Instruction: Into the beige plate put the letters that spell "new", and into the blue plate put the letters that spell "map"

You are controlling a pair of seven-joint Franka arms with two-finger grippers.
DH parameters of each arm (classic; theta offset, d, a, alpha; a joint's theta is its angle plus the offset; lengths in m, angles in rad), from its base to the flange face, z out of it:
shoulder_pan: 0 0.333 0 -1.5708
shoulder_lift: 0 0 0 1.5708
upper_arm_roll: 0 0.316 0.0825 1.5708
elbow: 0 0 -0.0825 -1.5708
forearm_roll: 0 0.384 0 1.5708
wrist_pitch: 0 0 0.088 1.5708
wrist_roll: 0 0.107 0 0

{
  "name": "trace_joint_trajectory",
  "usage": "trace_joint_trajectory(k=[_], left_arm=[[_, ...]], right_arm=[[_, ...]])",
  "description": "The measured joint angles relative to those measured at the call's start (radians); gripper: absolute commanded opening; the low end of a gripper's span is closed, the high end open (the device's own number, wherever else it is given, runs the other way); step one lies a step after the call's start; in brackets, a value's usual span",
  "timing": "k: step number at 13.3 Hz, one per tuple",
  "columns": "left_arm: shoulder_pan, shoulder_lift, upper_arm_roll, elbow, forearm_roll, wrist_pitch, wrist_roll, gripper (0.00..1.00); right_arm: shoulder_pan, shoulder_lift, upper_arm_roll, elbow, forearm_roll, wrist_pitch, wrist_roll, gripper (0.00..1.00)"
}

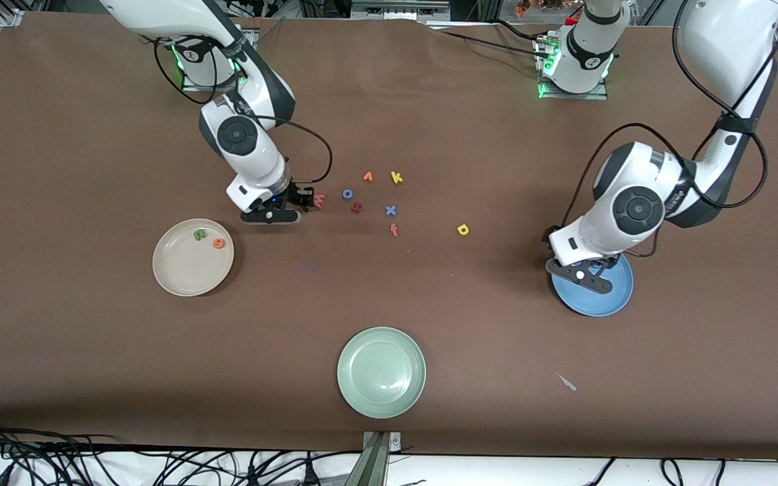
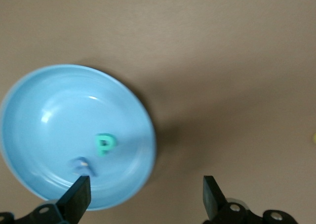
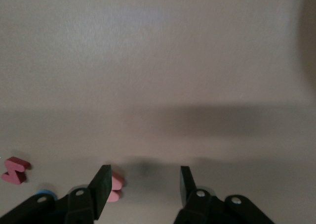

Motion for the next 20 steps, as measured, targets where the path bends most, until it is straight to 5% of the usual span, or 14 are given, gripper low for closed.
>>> trace_joint_trajectory(k=[8, 10, 13, 17, 20], left_arm=[[-0.15, 0.062, -0.005, -0.008, -0.03, 0.041, -0.478, 1.0], [-0.182, 0.076, -0.006, -0.009, -0.03, 0.076, -0.601, 1.0], [-0.212, 0.105, -0.007, -0.028, -0.031, 0.173, -0.724, 0.99], [-0.236, 0.137, -0.007, -0.095, -0.031, 0.295, -0.811, 0.87], [-0.254, 0.147, -0.007, -0.112, -0.031, 0.329, -0.83, 0.78]], right_arm=[[0.065, 0.059, 0.0, -0.034, 0.0, 0.122, 0.136, 0.61], [0.067, 0.074, 0.0, -0.034, 0.0, 0.145, 0.137, 0.49], [0.068, 0.082, 0.001, -0.035, 0.0, 0.172, 0.137, 0.01], [0.072, 0.068, -0.02, -0.032, -0.004, 0.154, 0.112, 0.0], [0.051, -0.025, -0.108, 0.001, -0.004, -0.04, -0.102, 0.0]])
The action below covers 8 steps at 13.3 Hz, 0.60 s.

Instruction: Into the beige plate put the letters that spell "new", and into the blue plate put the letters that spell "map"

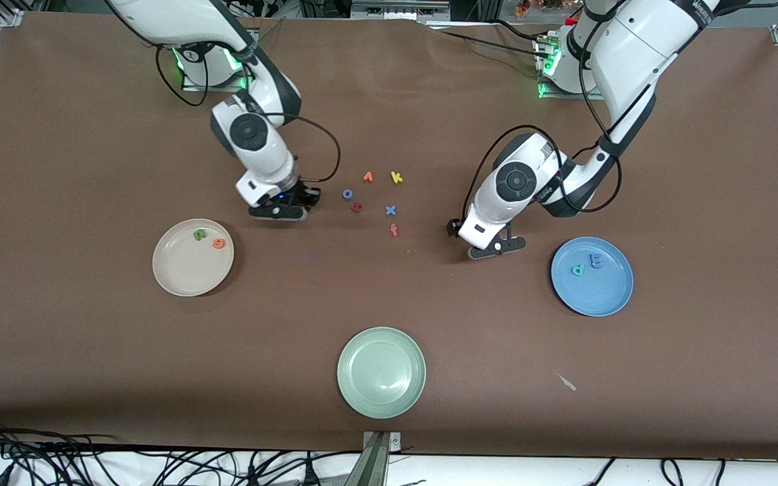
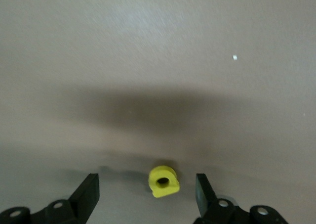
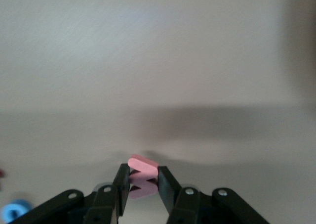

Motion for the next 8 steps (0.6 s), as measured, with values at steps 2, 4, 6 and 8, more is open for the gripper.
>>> trace_joint_trajectory(k=[2, 4, 6, 8], left_arm=[[-0.009, 0.012, 0.0, -0.005, 0.0, 0.026, -0.008, 0.74], [-0.01, 0.024, 0.0, -0.006, 0.0, 0.044, -0.009, 0.58], [-0.01, 0.028, 0.001, -0.006, 0.0, 0.047, -0.01, 0.24], [-0.01, 0.027, 0.001, -0.006, 0.0, 0.047, -0.011, 0.06]], right_arm=[[-0.066, -0.07, -0.035, 0.034, 0.001, -0.126, -0.212, 0.0], [-0.14, -0.106, -0.076, 0.06, 0.001, -0.182, -0.428, 0.0], [-0.194, -0.1, -0.127, 0.062, 0.001, -0.172, -0.603, 0.09], [-0.216, -0.074, -0.171, 0.06, 0.001, -0.131, -0.708, 0.28]])
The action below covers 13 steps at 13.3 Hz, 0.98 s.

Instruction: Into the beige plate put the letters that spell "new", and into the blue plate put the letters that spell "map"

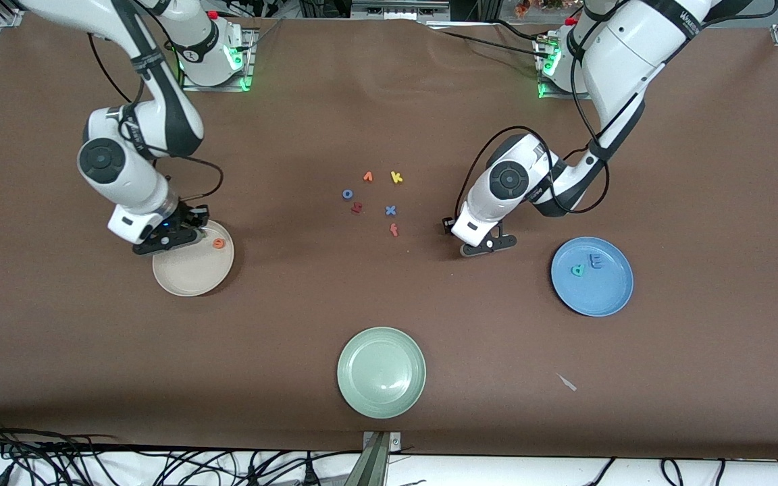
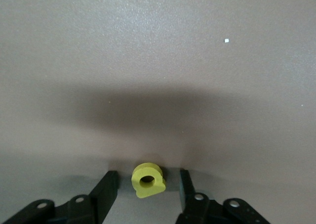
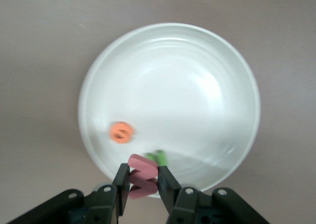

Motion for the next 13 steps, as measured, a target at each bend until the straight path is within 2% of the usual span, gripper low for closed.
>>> trace_joint_trajectory(k=[1, 3, 4, 7, 8, 9, 11, 13], left_arm=[[0.001, -0.001, 0.0, 0.001, 0.0, 0.0, 0.0, 0.03], [0.0, -0.008, -0.003, 0.001, 0.0, 0.0, 0.0, 0.01], [0.0, -0.007, -0.002, 0.001, 0.0, -0.001, 0.0, 0.01], [0.002, -0.015, 0.0, 0.016, 0.0, -0.066, 0.003, 0.01], [0.005, -0.028, 0.0, 0.034, 0.0, -0.131, 0.015, 0.01], [0.009, -0.045, 0.001, 0.064, 0.0, -0.217, 0.048, 0.01], [0.023, -0.082, 0.007, 0.129, 0.001, -0.381, 0.148, 0.01], [0.074, -0.12, 0.014, 0.156, 0.032, -0.461, 0.3, 0.01]], right_arm=[[-0.008, 0.015, -0.01, 0.0, 0.0, 0.021, -0.029, 0.31], [-0.018, 0.034, -0.013, -0.001, 0.0, 0.042, -0.05, 0.54], [-0.018, 0.036, -0.013, 0.0, 0.0, 0.044, -0.051, 0.62], [-0.018, 0.02, -0.005, 0.008, 0.0, 0.028, -0.051, 0.66], [-0.017, 0.01, 0.0, 0.017, 0.0, 0.008, -0.051, 0.76], [-0.017, -0.002, 0.008, 0.035, 0.0, -0.022, -0.05, 0.96], [-0.017, -0.023, 0.021, 0.086, 0.009, -0.108, -0.047, 1.0], [-0.017, -0.05, 0.025, 0.169, 0.05, -0.238, -0.045, 1.0]])
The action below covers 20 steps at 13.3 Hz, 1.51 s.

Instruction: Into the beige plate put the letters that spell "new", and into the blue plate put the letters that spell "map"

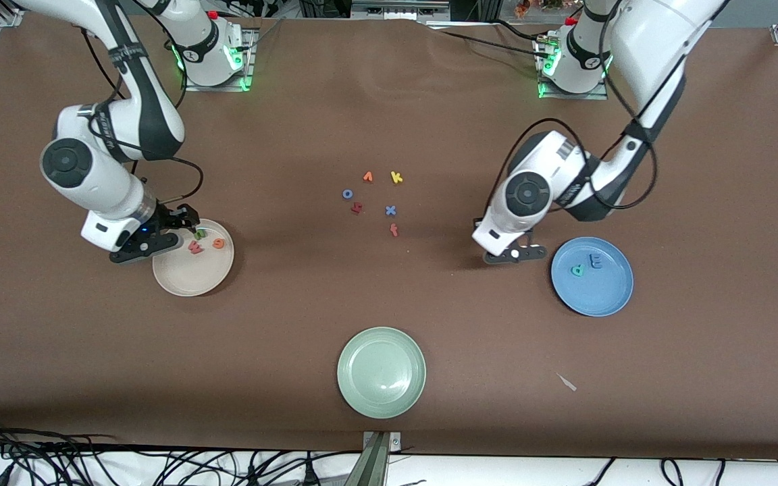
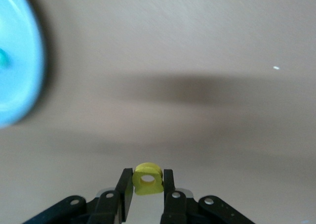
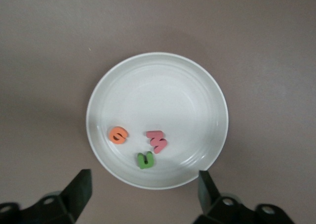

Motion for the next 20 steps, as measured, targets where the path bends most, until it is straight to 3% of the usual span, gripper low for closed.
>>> trace_joint_trajectory(k=[2, 6, 7, 8, 9, 10, 16, 20], left_arm=[[0.095, -0.01, 0.002, -0.001, 0.089, -0.027, 0.148, 0.02], [0.261, 0.002, 0.009, -0.012, 0.113, 0.023, 0.4, 0.07], [0.297, 0.01, 0.01, -0.017, 0.113, 0.048, 0.444, 0.17], [0.32, 0.021, 0.01, -0.021, 0.113, 0.062, 0.467, 0.44], [0.326, 0.031, 0.009, -0.022, 0.113, 0.07, 0.473, 0.8], [0.324, 0.037, 0.006, -0.022, 0.113, 0.073, 0.473, 1.0], [0.316, 0.009, -0.06, 0.006, 0.113, 0.06, 0.469, 1.0], [0.316, -0.102, -0.125, 0.106, 0.085, -0.11, 0.467, 1.0]], right_arm=[[0.0, -0.031, 0.0, 0.115, 0.037, -0.173, 0.002, 1.0], [0.001, -0.08, 0.001, 0.362, 0.064, -0.484, 0.005, 1.0], [0.0, -0.095, 0.0, 0.388, 0.065, -0.511, 0.005, 1.0], [0.0, -0.112, -0.002, 0.403, 0.065, -0.534, 0.005, 1.0], [0.0, -0.129, -0.004, 0.413, 0.065, -0.555, 0.005, 1.0], [0.0, -0.145, -0.007, 0.417, 0.065, -0.568, 0.005, 1.0], [-0.002, -0.161, -0.012, 0.444, 0.065, -0.575, 0.006, 1.0], [-0.02, -0.155, -0.024, 0.448, 0.065, -0.575, 0.007, 1.0]])
